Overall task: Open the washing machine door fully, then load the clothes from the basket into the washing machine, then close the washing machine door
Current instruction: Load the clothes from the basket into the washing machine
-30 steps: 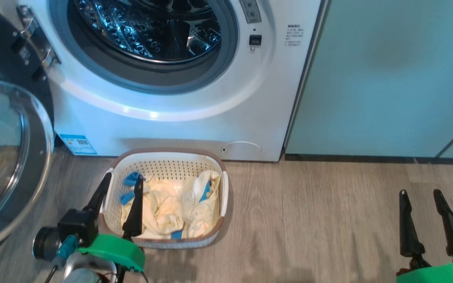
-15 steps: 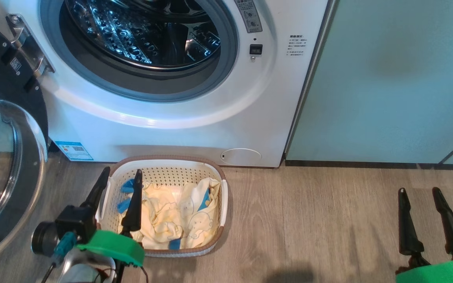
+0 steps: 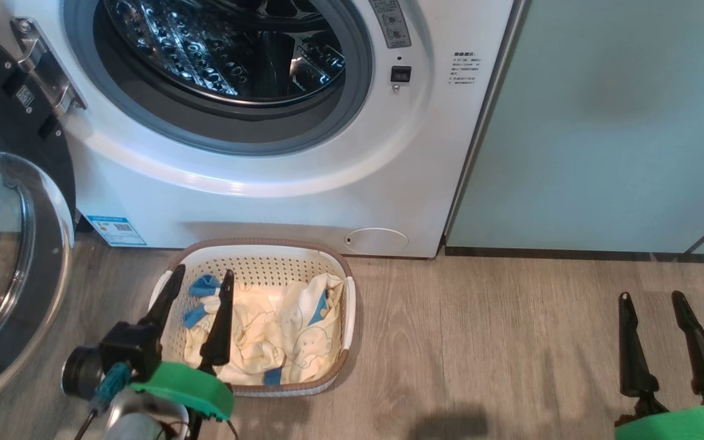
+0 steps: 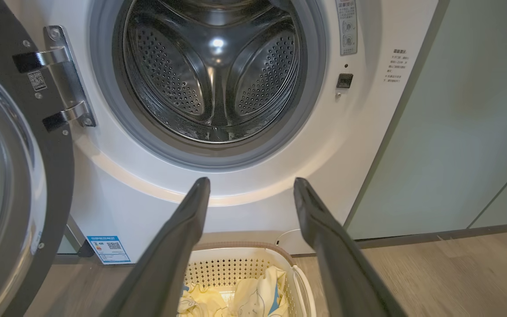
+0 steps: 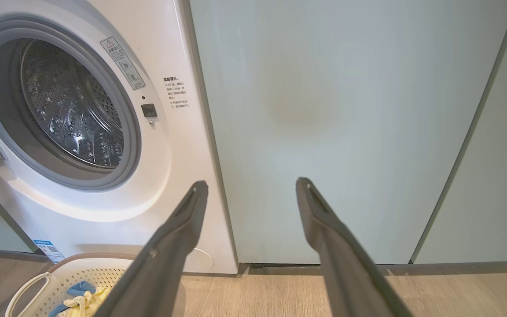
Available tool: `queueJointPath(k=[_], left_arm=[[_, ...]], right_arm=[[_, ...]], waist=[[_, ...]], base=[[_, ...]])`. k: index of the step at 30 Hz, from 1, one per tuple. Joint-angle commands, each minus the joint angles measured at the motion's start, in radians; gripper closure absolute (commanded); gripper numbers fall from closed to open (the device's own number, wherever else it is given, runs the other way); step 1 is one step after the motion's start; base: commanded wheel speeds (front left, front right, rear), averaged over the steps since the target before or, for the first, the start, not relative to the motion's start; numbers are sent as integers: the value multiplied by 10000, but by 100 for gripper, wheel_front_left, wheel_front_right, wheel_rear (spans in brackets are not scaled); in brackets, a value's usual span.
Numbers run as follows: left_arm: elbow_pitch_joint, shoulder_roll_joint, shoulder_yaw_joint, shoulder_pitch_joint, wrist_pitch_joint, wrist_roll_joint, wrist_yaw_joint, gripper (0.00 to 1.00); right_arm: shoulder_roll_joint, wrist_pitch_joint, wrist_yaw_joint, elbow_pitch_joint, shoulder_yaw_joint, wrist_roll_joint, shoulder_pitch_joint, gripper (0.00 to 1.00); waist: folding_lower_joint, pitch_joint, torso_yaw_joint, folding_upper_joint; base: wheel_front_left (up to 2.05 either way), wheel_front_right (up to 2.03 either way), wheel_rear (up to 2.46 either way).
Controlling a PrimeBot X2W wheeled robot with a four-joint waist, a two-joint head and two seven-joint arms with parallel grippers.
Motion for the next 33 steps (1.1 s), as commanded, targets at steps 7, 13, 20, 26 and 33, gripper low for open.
queueJointPath(k=[7, 13, 20, 26, 33], left_arm=[[555, 298, -278, -886, 871, -411, -490, 0], [2316, 470, -1070, -2109, 1508, -960, -791, 0], [5042, 703, -2149, -3992, 1393, -1716, -864, 0], [7154, 939, -3158, -5808, 1193, -2656, -868, 0], [8980, 1011, -3687, -7635, 961, -3819, -869, 0]], right_arm=[[-99, -95, -29, -432, 209, 49, -493, 0], [-99, -95, -29, -567, 258, 153, -783, 0], [-99, -95, -29, -792, 330, 404, -1309, 0], [-99, -95, -29, -1080, 352, 694, -1895, 0], [-99, -95, -29, -1445, 424, 979, -2569, 0]], waist=[[0, 384, -46, 0], [0, 1229, -207, 0], [0, 2657, -605, 0], [0, 4182, -929, 0], [0, 5823, -1158, 0]], base=[[0, 0, 0], [0, 0, 0], [0, 0, 0], [0, 0, 0], [0, 0, 0]])
